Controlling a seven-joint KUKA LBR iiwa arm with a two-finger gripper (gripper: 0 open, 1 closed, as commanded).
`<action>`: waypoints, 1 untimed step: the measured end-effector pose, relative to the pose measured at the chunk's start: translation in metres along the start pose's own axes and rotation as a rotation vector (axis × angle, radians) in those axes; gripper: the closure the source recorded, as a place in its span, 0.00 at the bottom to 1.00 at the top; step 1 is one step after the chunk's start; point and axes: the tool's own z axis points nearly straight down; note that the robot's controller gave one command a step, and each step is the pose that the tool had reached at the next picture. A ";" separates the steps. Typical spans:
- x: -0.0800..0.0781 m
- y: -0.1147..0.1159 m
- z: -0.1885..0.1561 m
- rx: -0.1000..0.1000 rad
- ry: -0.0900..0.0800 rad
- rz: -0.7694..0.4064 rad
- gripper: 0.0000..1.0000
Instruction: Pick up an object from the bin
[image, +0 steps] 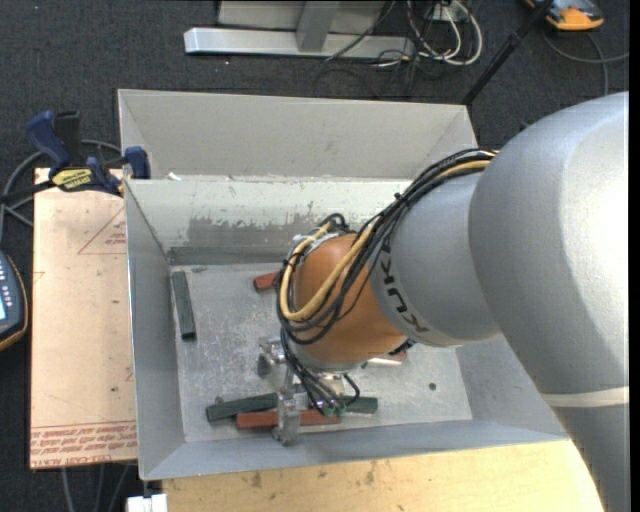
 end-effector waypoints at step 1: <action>0.002 0.000 0.000 0.001 0.008 0.000 1.00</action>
Offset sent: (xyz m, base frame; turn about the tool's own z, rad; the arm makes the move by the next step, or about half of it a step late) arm 0.0000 0.0000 0.0000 0.0000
